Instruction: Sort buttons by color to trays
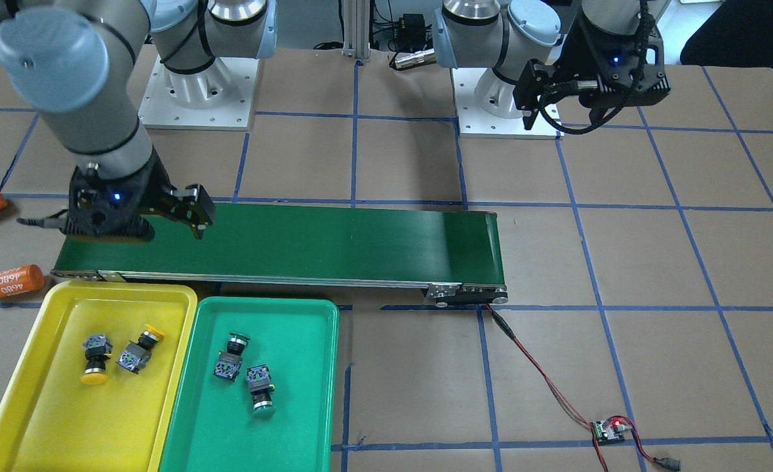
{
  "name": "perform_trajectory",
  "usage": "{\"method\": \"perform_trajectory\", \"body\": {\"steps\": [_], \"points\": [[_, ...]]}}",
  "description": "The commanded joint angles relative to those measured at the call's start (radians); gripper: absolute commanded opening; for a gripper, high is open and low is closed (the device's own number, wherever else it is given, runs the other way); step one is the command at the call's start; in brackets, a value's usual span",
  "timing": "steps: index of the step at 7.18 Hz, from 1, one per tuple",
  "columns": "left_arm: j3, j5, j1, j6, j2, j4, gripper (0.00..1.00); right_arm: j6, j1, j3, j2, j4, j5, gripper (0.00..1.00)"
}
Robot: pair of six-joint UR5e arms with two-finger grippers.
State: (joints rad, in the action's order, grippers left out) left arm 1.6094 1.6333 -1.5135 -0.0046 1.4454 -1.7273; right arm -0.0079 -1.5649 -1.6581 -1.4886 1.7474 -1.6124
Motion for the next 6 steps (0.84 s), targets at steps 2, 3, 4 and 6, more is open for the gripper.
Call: {"method": "perform_trajectory", "body": {"steps": [2, 3, 4, 6], "points": [[0.001, -0.001, -0.001, 0.0, 0.003, 0.0, 1.0, 0.061, -0.006, 0.14, -0.085, -0.196, 0.112, 1.0], [0.0, -0.001, -0.001, 0.0, 0.006, 0.0, 1.0, 0.052, -0.006, 0.149, -0.067, -0.204, 0.047, 1.0], [0.001, -0.001, -0.001, 0.0, 0.0, 0.0, 1.0, 0.03, -0.001, 0.144, -0.052, -0.222, 0.029, 1.0], [0.0, -0.001, -0.001, 0.0, 0.007, 0.0, 1.0, 0.026, -0.006, 0.136, -0.061, -0.255, 0.031, 1.0]]}}
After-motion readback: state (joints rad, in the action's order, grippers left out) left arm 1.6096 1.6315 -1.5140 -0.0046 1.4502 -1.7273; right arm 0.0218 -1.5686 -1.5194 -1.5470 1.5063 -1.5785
